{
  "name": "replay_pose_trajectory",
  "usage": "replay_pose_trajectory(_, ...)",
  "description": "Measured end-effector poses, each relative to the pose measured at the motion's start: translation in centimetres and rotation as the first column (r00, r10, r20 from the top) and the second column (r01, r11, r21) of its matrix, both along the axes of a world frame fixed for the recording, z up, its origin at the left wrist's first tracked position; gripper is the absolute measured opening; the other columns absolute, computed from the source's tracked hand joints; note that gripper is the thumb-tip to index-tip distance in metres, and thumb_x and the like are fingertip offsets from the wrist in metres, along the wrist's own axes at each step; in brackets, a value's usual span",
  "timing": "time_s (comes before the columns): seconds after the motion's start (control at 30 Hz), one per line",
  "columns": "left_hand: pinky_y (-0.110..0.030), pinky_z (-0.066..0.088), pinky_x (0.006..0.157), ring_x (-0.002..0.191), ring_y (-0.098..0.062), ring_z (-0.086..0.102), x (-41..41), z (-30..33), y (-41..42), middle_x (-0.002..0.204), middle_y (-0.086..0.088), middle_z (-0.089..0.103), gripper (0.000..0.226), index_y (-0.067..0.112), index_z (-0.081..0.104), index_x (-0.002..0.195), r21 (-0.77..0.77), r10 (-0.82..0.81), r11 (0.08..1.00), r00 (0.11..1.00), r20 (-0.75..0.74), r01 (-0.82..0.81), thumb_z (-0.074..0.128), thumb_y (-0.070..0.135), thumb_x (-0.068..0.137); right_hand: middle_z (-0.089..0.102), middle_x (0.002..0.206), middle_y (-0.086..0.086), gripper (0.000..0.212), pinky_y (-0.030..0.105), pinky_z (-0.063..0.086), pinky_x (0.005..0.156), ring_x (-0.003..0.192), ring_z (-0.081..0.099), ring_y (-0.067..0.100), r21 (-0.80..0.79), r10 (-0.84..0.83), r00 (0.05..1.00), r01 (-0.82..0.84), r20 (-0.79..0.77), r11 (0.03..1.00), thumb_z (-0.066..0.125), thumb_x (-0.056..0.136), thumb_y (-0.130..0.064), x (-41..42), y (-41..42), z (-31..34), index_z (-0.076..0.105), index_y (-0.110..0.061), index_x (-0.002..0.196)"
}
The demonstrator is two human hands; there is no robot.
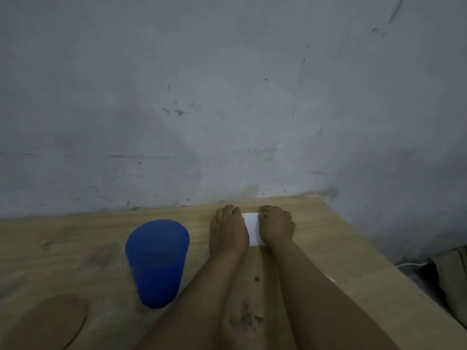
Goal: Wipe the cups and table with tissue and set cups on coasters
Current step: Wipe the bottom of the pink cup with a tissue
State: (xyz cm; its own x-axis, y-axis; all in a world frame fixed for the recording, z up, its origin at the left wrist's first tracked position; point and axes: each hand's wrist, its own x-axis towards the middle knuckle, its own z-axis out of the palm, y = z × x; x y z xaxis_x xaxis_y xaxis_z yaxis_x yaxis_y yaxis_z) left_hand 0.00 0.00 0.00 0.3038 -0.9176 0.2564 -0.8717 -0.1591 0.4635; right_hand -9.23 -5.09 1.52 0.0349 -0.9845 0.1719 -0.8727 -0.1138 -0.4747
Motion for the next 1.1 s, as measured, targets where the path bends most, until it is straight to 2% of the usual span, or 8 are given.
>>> replay_pose_trajectory(0.23, -0.03, 0.033, 0.097, 0.117, -0.021, 0.041, 0.1, -0.1, -0.3, 0.13, -0.006, 0.049, 0.035, 0.01, 0.048, 0.127, -0.052, 0.018, 0.998, 0.999, -0.046, -0.02, 0.04, 0.012, 0.093, 0.062, 0.116, 0.003, 0.024, 0.041, 0.032, 0.095, 0.116, 0.042, 0.027, 0.013, -0.072, 0.995, 0.072, 0.074, 0.997, 0.047, 0.092, -0.018, 0.3, -0.9, -0.3, 0.07, -0.026, 0.092)
replay_pose_trajectory(0.43, -0.026, 0.035, 0.084, 0.104, -0.018, 0.046, 0.4, 0.1, 0.0, 0.112, -0.001, 0.057, 0.018, 0.016, 0.055, 0.106, -0.134, 0.008, 0.991, 0.988, -0.157, -0.029, 0.045, 0.01, 0.092, 0.06, 0.114, 0.004, 0.024, 0.04, 0.032, 0.093, 0.112, 0.046, 0.027, -0.007, -0.088, 0.985, 0.09, 0.146, 0.996, 0.047, 0.09, -0.013, 0.4, -0.6, 0.0, 0.069, -0.023, 0.087)
replay_pose_trajectory(0.6, -0.032, 0.043, 0.074, 0.089, -0.018, 0.049, 0.4, 0.8, 0.5, 0.095, -0.004, 0.06, 0.014, 0.013, 0.056, 0.088, -0.197, 0.014, 0.978, 0.965, -0.263, -0.068, 0.044, 0.008, 0.091, 0.063, 0.109, -0.002, 0.024, 0.038, 0.028, 0.085, 0.1, 0.055, 0.022, -0.04, -0.069, 0.966, 0.081, 0.248, 0.996, 0.048, 0.086, -0.012, 0.5, -0.2, 0.2, 0.065, -0.026, 0.078)
replay_pose_trajectory(0.73, -0.041, 0.048, 0.072, 0.084, -0.021, 0.052, 0.3, 0.9, 0.9, 0.088, -0.005, 0.059, 0.016, 0.011, 0.055, 0.083, -0.261, -0.002, 0.959, 0.921, -0.39, -0.109, 0.042, 0.003, 0.089, 0.066, 0.101, -0.006, 0.026, 0.036, 0.024, 0.082, 0.098, 0.056, 0.02, -0.029, -0.093, 0.944, 0.108, 0.316, 0.994, 0.049, 0.085, -0.012, 0.8, 0.3, 0.4, 0.06, -0.028, 0.07)
replay_pose_trajectory(0.8, -0.04, 0.049, 0.069, 0.082, -0.02, 0.052, 0.3, 0.9, 0.9, 0.086, -0.003, 0.058, 0.017, 0.014, 0.053, 0.082, -0.287, -0.008, 0.949, 0.903, -0.43, -0.129, 0.042, 0.004, 0.09, 0.067, 0.101, -0.005, 0.022, 0.035, 0.025, 0.085, 0.102, 0.055, 0.021, -0.018, -0.092, 0.937, 0.105, 0.337, 0.994, 0.05, 0.086, -0.014, 0.7, 0.5, 0.5, 0.061, -0.029, 0.075)
replay_pose_trajectory(0.87, -0.037, 0.047, 0.066, 0.079, -0.018, 0.052, 0.4, 0.8, 0.9, 0.083, 0.0, 0.057, 0.018, 0.017, 0.051, 0.081, -0.31, -0.017, 0.94, 0.888, -0.459, -0.142, 0.042, 0.007, 0.092, 0.067, 0.108, -0.004, 0.017, 0.035, 0.025, 0.092, 0.11, 0.054, 0.022, -0.006, -0.061, 0.935, 0.067, 0.349, 0.998, 0.052, 0.088, -0.017, 0.5, 0.7, 0.5, 0.063, -0.029, 0.093)
replay_pose_trajectory(0.97, -0.035, 0.047, 0.061, 0.074, -0.016, 0.053, 0.4, 0.7, 0.9, 0.079, 0.002, 0.056, 0.016, 0.02, 0.049, 0.083, -0.342, -0.028, 0.928, 0.886, -0.463, -0.149, 0.042, 0.013, 0.095, 0.065, 0.113, -0.004, 0.027, 0.037, 0.025, 0.099, 0.117, 0.049, 0.022, 0.0, -0.025, 0.93, 0.027, 0.367, 1.0, 0.055, 0.09, -0.021, 0.1, 1.2, 0.8, 0.058, -0.026, 0.116)
replay_pose_trajectory(1.1, -0.037, 0.049, 0.06, 0.073, -0.015, 0.054, 0.0, 1.1, 1.4, 0.077, 0.004, 0.056, 0.016, 0.023, 0.048, 0.082, -0.417, -0.094, 0.9, 0.881, -0.464, -0.123, 0.045, 0.014, 0.095, 0.066, 0.106, 0.0, 0.023, 0.037, 0.031, 0.1, 0.115, 0.05, 0.02, -0.021, -0.022, 0.907, 0.034, 0.421, 0.999, 0.058, 0.089, -0.022, -0.5, 2.2, 1.8, 0.061, -0.023, 0.112)
